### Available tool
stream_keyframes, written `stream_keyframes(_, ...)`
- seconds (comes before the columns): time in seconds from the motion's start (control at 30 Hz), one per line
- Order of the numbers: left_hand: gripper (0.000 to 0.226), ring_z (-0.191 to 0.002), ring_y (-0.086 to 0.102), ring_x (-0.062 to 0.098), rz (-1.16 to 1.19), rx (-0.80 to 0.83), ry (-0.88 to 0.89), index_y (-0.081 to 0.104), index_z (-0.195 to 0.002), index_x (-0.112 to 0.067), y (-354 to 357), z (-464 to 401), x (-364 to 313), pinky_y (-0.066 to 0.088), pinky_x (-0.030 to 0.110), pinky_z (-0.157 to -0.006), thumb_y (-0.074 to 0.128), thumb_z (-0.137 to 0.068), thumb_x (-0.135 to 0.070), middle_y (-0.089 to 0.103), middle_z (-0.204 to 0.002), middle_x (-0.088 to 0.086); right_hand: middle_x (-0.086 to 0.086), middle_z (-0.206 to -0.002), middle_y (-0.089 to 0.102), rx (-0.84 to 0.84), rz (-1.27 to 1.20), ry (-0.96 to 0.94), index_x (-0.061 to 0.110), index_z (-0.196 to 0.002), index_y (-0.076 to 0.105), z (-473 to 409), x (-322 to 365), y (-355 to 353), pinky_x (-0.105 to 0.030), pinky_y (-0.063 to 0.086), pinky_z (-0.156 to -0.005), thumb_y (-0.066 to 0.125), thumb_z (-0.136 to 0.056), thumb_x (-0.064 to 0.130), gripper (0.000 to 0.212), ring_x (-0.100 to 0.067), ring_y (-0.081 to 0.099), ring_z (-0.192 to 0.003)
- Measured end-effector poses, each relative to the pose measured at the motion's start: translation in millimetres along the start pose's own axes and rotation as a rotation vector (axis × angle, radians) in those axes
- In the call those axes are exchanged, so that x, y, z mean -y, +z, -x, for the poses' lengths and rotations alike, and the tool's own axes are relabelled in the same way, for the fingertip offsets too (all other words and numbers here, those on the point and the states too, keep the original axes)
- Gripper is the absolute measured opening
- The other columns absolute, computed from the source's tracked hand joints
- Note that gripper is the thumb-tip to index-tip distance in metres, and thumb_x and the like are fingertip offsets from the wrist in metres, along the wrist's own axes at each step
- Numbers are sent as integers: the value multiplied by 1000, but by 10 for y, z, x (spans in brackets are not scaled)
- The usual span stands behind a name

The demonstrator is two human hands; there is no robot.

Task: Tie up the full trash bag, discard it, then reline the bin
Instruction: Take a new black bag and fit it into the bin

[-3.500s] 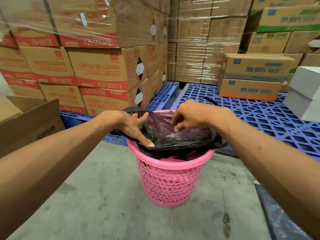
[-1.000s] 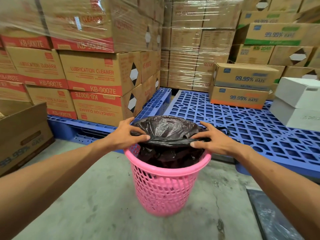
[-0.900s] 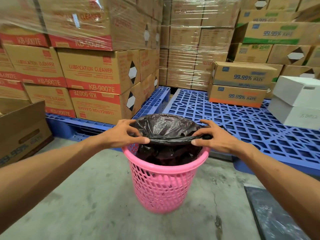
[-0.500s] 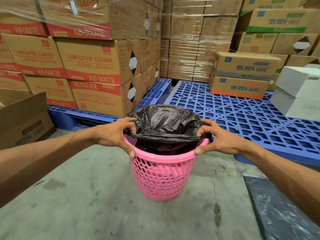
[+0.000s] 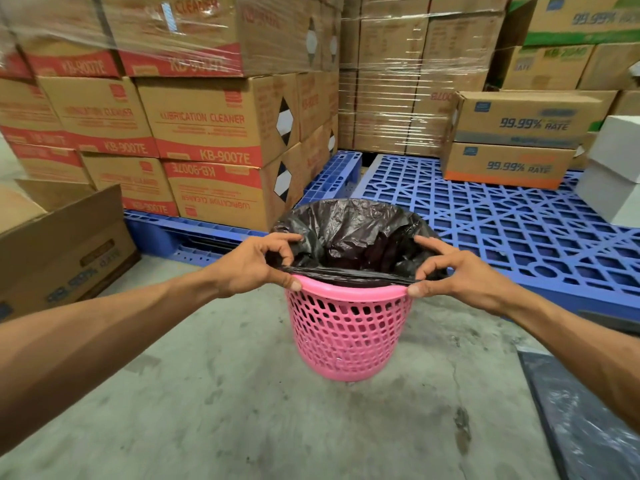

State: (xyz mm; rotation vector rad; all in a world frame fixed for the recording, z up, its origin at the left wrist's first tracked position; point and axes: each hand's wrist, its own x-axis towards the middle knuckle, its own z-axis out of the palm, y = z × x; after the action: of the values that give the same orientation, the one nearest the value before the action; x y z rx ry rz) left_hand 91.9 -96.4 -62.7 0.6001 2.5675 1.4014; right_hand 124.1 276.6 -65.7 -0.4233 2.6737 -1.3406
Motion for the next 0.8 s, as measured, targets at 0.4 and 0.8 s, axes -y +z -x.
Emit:
stream_keyframes(0.4, 7, -150, 5, -1, -431, 119, 281, 81, -73, -30, 51, -3, 214, 21, 41, -117, 87, -74, -25, 22, -159, -29, 36, -159, 3, 74, 305, -166, 39, -79, 82, 50, -141, 111, -50, 17, -119, 84, -72, 45, 9, 3, -12, -148)
stream_keyframes(0.8, 28, -131, 48, -1, -366, -97, 271, 83, -81, -16, -92, 39, 0, 44, 20, -100, 70, -87, -40, 44, -152, -15, 23, -138, 56, 152, 566, -83, 23, -51, 74, -168, 96, -299, -45, 41, -108, 63, -77, 48, 38, -2, 47, -130)
